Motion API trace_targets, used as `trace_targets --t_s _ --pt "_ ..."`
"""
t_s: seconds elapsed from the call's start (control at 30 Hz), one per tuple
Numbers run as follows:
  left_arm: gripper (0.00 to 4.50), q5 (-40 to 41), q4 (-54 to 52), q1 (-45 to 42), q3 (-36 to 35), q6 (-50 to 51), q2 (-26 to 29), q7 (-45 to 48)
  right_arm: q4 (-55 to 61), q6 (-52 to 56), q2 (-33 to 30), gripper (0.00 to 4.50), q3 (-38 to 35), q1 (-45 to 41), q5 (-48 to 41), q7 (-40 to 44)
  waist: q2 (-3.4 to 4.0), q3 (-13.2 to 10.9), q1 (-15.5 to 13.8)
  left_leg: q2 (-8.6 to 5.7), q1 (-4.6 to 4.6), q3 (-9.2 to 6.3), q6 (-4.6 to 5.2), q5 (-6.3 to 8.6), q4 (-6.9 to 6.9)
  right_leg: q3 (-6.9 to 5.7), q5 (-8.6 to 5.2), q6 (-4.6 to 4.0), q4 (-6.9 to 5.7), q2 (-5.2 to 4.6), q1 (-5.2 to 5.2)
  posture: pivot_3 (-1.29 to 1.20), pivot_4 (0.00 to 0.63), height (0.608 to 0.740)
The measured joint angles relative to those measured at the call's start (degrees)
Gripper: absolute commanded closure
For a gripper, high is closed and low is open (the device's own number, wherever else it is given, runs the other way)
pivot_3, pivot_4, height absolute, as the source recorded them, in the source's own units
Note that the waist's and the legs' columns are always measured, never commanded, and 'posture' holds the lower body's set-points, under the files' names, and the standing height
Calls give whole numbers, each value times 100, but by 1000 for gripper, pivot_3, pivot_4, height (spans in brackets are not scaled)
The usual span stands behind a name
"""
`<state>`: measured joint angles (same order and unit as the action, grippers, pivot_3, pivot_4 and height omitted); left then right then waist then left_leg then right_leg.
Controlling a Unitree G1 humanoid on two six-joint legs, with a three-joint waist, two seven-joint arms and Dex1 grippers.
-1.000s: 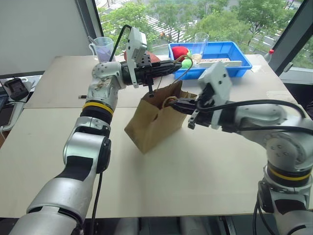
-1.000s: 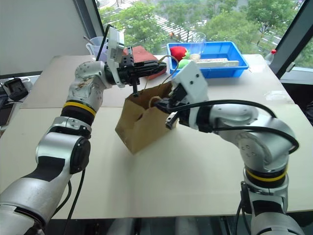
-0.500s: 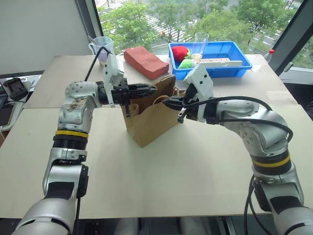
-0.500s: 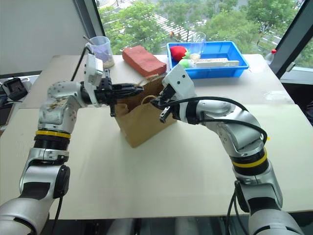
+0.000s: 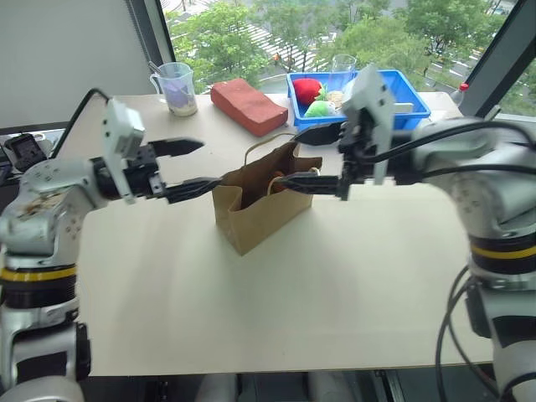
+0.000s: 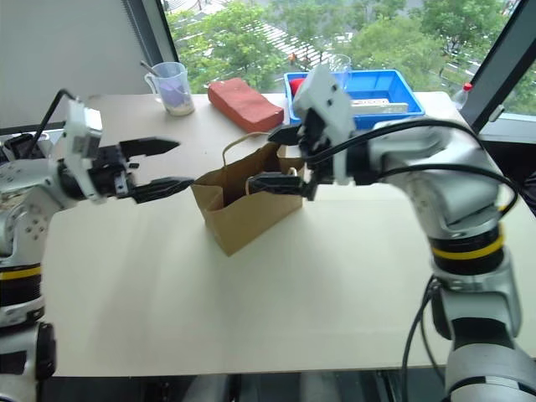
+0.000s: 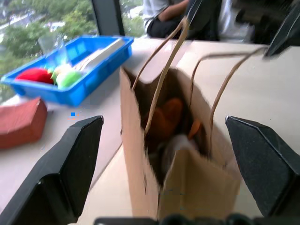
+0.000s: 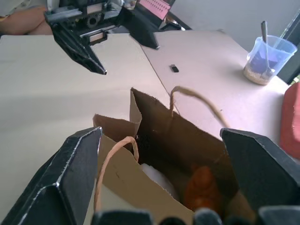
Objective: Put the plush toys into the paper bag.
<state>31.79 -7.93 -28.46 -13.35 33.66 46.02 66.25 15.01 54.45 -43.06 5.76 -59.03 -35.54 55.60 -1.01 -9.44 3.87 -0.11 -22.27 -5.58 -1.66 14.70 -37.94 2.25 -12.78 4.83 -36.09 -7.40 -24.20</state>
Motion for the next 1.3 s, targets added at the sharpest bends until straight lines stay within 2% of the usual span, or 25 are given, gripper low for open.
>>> trace_targets --t_s 0.1,0.33,0.5,0.67,0.87,1.03,1.13,1.3 --pt "0 108 -58 433 157 -4 -234 25 -68 569 -177 70 -222 -210 -691 492 -4 -2 -82 2 -4 -1 -1 -1 -2 -4 0 0 -1 0 1 0 150 740" --pt "0 -142 696 -31 690 -681 -587 216 -215 1212 -389 70 -441 -645 -1533 985 -4 -2 -167 1 -1 4 -3 -2 -11 -3 0 -1 0 0 5 0 150 740" --pt "0 -478 1261 -180 1082 -1289 -775 436 -221 1224 -388 70 -433 -677 -1533 939 -4 -2 -131 0 -5 5 -1 -1 -10 -3 0 0 -6 0 -4 0 150 740" --pt "0 -486 1198 -209 1224 -1375 -885 405 -165 1223 -506 70 -426 -668 -1498 894 -4 -2 -131 0 -7 5 2 1 -10 -3 0 0 -3 0 -4 0 150 740" --pt "0 -882 639 198 1366 -1510 -1522 -607 294 618 -661 70 153 -442 -657 700 -5 -2 -144 0 -6 6 1 1 -14 0 0 0 -3 0 -1 0 150 740" --pt "0 -1351 720 334 1465 -1858 -2083 -1472 498 446 -672 70 251 -481 -524 761 -4 -1 -151 -1 -7 6 0 0 -18 0 1 -1 -3 0 -1 0 150 740" --pt "755 -1355 807 334 1449 -1944 -2241 -1614 583 446 -662 0 246 -557 -561 795 -4 -1 -150 0 -6 6 1 0 -18 -1 1 -1 -3 0 0 0 150 740" --pt "3216 -1338 867 334 1438 -2087 -2257 -1544 581 444 -662 0 246 -557 -561 809 -5 -1 -155 -1 -6 6 1 0 -18 0 1 -1 -2 0 0 0 150 740"
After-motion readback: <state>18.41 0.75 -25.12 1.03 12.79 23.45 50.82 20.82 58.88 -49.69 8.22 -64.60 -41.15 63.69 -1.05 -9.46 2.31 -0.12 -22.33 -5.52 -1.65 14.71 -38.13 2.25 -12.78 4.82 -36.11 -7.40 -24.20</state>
